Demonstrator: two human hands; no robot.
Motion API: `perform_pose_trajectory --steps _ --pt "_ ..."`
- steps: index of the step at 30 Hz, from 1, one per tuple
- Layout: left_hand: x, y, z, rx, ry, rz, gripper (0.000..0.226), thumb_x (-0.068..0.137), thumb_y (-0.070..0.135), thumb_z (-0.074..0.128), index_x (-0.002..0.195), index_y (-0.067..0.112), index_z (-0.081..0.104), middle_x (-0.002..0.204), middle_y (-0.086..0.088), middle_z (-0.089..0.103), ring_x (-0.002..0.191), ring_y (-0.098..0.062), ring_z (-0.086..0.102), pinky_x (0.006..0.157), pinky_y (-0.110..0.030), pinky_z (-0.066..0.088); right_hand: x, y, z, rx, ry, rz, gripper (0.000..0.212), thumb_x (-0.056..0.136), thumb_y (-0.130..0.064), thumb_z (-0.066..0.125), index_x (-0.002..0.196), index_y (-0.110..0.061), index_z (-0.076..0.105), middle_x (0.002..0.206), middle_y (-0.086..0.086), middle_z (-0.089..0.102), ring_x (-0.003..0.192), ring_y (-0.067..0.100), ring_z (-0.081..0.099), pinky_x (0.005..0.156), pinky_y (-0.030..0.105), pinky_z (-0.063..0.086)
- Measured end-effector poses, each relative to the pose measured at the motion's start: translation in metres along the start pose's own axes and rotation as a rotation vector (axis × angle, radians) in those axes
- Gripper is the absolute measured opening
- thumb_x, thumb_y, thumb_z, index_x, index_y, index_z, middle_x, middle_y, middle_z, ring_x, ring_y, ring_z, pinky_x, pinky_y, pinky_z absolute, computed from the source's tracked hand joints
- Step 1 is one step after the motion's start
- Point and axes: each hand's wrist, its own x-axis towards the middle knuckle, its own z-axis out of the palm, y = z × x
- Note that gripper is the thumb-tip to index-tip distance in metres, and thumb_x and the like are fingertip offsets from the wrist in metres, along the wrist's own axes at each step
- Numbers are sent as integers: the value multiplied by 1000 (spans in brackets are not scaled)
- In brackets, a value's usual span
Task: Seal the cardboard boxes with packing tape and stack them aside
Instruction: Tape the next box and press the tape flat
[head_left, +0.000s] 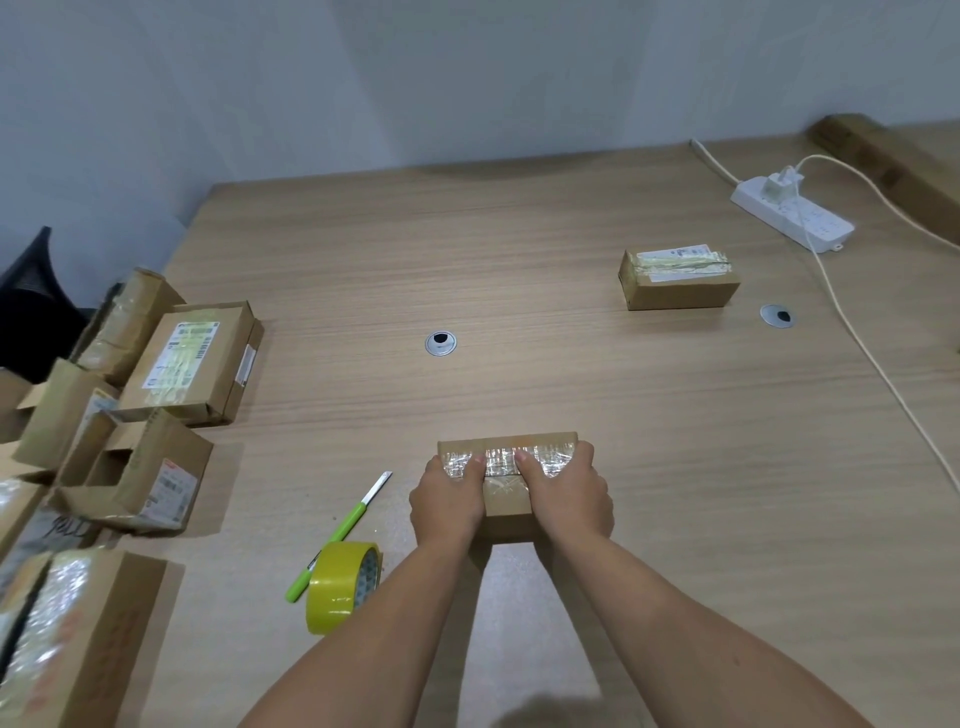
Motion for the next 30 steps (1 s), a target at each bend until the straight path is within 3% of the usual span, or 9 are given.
perform_pose_trajectory --steps 3,6,10,13,16,19,23,26,30 --pt "4 -2 -1 -19 -12 7 43 100 43 53 124 10 65 122 -11 67 117 -31 57 87 -30 40 2 3 1 32 -6 11 56 94 -61 54 129 -19 42 121 10 63 108 35 60 84 40 46" --pt "9 -6 -1 -87 -20 -19 45 102 40 48 135 11 60 134 -11 62 126 -32 53 105 -41 43 4 4 0 81 -10 14 46 100 -54 48 128 -18 44 116 12 62 97 34 56 83 41 45" --pt "10 -11 -2 -171 -34 -63 44 104 36 42 137 12 59 137 -11 60 128 -33 52 111 -47 40 7 10 2 99 -13 11 40 106 -46 39 133 -18 43 101 7 54 89 29 47 79 38 40" --pt "11 -12 -4 -239 -28 -91 44 104 33 41 135 8 60 140 -13 58 130 -35 51 113 -48 39 9 11 2 142 -24 19 39 108 -42 34 139 -20 43 111 12 59 92 29 47 80 39 39" --pt "9 -13 -6 -261 -58 -77 49 103 40 42 141 14 57 143 -6 56 131 -30 50 113 -45 38 6 10 -2 166 -47 26 44 107 -44 35 145 -21 40 125 16 59 100 31 51 83 38 39" --pt "0 -18 -9 -155 -132 41 67 87 62 55 141 24 53 133 -1 63 122 -24 57 105 -42 45 4 13 -2 191 -95 -17 68 93 -62 54 147 -24 35 130 9 59 114 31 57 91 40 47" --pt "-6 -21 -8 -105 -118 122 64 81 47 77 137 32 50 109 10 67 102 -16 62 84 -29 46 0 14 -2 149 -123 -69 112 68 -69 77 155 -27 19 144 4 51 128 29 52 99 41 46" --pt "-5 -19 -8 -115 -131 119 70 83 45 76 144 30 45 118 6 67 107 -17 61 87 -30 47 1 15 -3 145 -117 -81 110 69 -65 77 154 -27 18 143 5 51 127 30 53 100 44 46" --pt "-4 -18 -8 -167 -158 87 62 88 40 71 144 33 46 123 5 66 109 -17 62 96 -37 51 3 17 -4 177 -136 -89 85 84 -55 72 150 -27 26 137 3 56 120 27 55 95 40 47"
